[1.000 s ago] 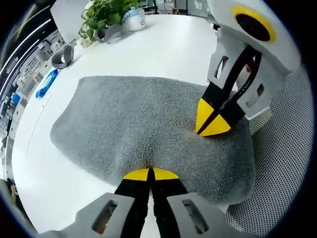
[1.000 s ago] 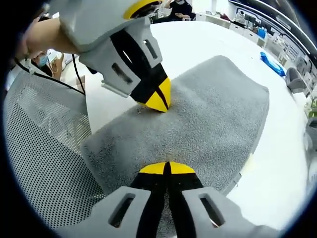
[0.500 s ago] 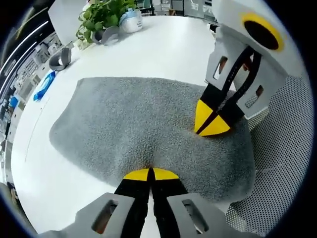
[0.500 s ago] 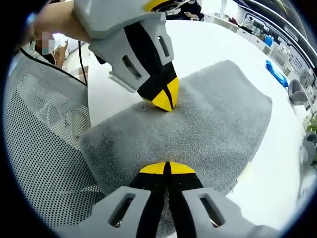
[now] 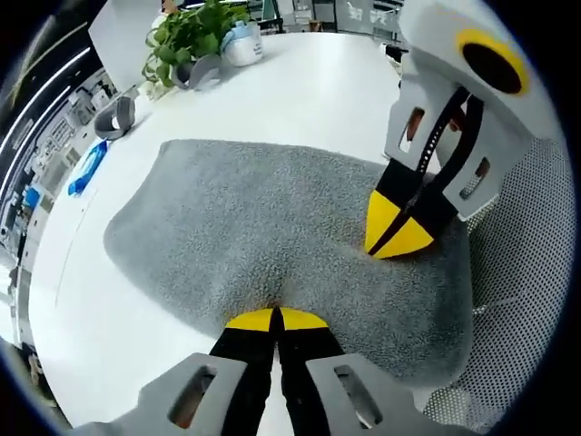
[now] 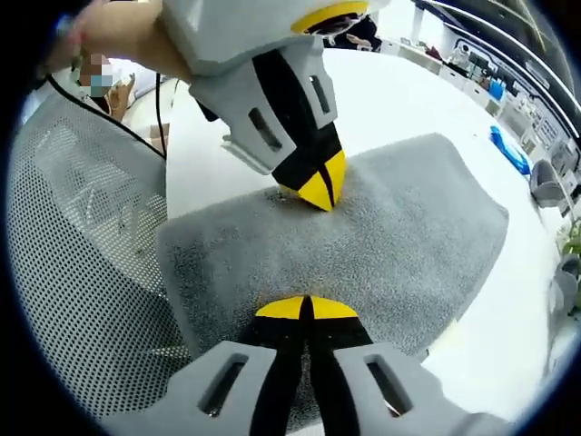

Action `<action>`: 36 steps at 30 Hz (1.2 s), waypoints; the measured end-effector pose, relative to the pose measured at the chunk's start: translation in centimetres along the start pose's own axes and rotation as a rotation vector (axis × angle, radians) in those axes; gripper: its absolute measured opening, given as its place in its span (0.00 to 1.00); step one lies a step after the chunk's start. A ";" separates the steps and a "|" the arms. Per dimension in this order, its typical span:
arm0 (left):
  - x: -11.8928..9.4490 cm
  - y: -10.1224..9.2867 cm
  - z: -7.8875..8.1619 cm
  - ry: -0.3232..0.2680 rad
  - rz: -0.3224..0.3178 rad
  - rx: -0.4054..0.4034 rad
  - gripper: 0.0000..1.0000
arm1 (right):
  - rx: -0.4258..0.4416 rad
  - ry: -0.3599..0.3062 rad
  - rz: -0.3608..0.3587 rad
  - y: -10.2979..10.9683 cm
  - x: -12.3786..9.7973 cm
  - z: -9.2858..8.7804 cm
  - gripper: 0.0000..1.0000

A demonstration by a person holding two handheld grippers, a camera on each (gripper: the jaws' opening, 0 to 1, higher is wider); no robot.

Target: Fold the towel on the table until its edges align and the towel forms a compact rectangular stack.

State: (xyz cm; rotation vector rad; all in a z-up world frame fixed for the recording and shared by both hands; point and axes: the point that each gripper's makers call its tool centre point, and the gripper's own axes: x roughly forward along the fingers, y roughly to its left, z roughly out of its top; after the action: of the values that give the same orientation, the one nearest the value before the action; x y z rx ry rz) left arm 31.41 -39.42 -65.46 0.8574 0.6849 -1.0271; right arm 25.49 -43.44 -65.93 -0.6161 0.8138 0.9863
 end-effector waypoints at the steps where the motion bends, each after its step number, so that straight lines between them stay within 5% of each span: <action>1: -0.1 0.0 0.0 -0.020 0.027 -0.019 0.01 | 0.000 -0.009 0.001 0.1 0.0 -0.1 0.00; 6: -0.7 0.1 -0.4 -0.160 0.175 -0.142 0.01 | 0.067 -0.153 0.058 -0.1 -0.3 0.2 0.00; 9: -0.6 0.1 -0.6 -0.171 0.121 -0.188 0.01 | 0.205 -0.147 0.120 -0.3 -0.6 -0.1 0.00; 13: -0.8 0.4 -0.7 -0.179 0.139 -0.186 0.01 | 0.067 -0.147 0.140 0.0 -1.0 -0.3 0.00; 15: -0.7 0.5 -0.7 -0.154 0.140 -0.160 0.01 | -0.072 -0.106 0.163 0.5 -1.8 -1.2 0.01; 18: -0.6 1.3 -0.9 -0.119 0.186 -0.123 0.01 | -0.153 -0.077 0.173 0.6 -2.6 -2.0 0.04; 24: -0.9 2.6 -2.1 -0.091 0.233 -0.162 0.01 | -0.121 -0.092 0.196 1.7 -3.7 -2.9 0.11; 31: -1.3 3.4 -3.3 -0.070 0.261 -0.209 0.01 | -0.274 -0.067 0.260 4.0 -4.4 -3.5 0.09; 36: -1.3 3.4 -3.2 -0.078 0.256 -0.229 0.01 | -0.307 -0.059 0.276 4.7 -4.7 -3.5 0.04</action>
State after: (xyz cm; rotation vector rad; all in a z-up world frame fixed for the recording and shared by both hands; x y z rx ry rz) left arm 33.78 -35.19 -65.09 0.6815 0.5958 -0.7323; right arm 18.75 -46.36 -64.48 -0.7456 0.7120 1.3919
